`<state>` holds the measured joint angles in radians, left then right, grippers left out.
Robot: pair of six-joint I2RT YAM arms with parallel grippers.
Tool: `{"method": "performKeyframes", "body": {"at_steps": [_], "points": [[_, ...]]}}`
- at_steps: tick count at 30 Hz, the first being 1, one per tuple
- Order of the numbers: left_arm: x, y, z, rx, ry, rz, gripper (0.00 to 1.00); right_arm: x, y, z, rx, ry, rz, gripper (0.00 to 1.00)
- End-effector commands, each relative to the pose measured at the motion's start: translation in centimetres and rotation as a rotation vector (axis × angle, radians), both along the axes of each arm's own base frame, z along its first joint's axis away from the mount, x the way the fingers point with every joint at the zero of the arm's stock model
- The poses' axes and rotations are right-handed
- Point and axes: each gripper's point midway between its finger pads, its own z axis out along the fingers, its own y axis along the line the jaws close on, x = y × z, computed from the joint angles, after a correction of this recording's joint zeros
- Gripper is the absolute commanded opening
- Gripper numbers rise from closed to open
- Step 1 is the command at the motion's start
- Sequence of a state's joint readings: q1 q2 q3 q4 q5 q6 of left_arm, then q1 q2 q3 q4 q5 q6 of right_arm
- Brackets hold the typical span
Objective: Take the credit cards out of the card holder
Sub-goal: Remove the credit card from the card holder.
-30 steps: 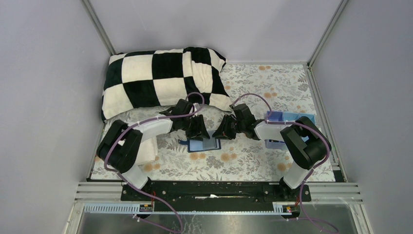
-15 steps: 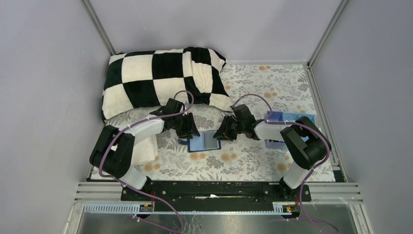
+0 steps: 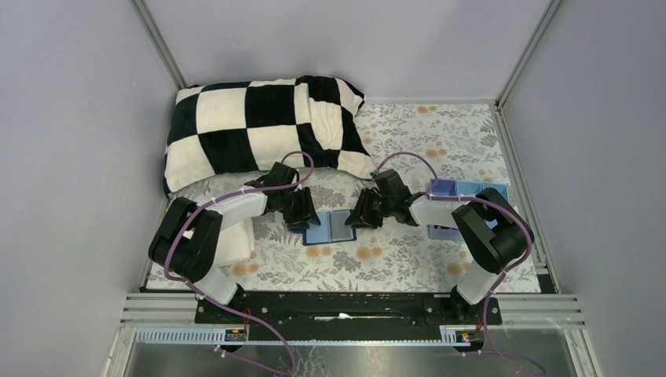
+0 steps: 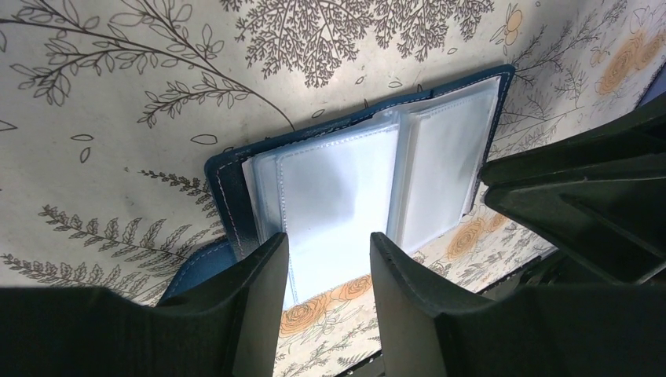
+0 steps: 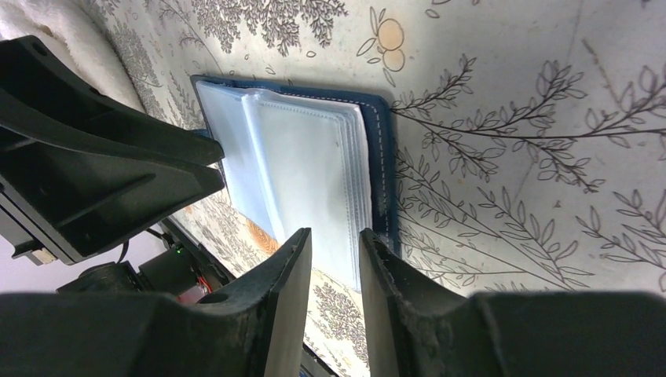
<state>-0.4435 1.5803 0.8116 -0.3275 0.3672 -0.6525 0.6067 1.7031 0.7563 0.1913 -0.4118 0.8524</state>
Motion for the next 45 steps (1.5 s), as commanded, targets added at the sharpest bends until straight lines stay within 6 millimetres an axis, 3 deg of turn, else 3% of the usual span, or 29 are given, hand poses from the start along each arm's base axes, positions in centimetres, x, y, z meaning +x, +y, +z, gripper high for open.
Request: {"method": "performKeyframes", "body": {"at_steps": [1, 34, 45], "points": [[0.4, 0.6, -1.1, 0.029, -0.007, 0.006, 0.48, 0.7, 1.8, 2.5, 0.066, -0.071, 0.038, 0.35], [0.4, 0.3, -1.1, 0.019, -0.005, 0.0, 0.47, 0.3, 1.7, -0.2, 0.001, -0.038, 0.041, 0.35], [0.5, 0.3, -1.0, 0.017, -0.008, 0.0, 0.47, 0.7, 1.0, 1.2, -0.034, -0.1, 0.045, 0.35]]}}
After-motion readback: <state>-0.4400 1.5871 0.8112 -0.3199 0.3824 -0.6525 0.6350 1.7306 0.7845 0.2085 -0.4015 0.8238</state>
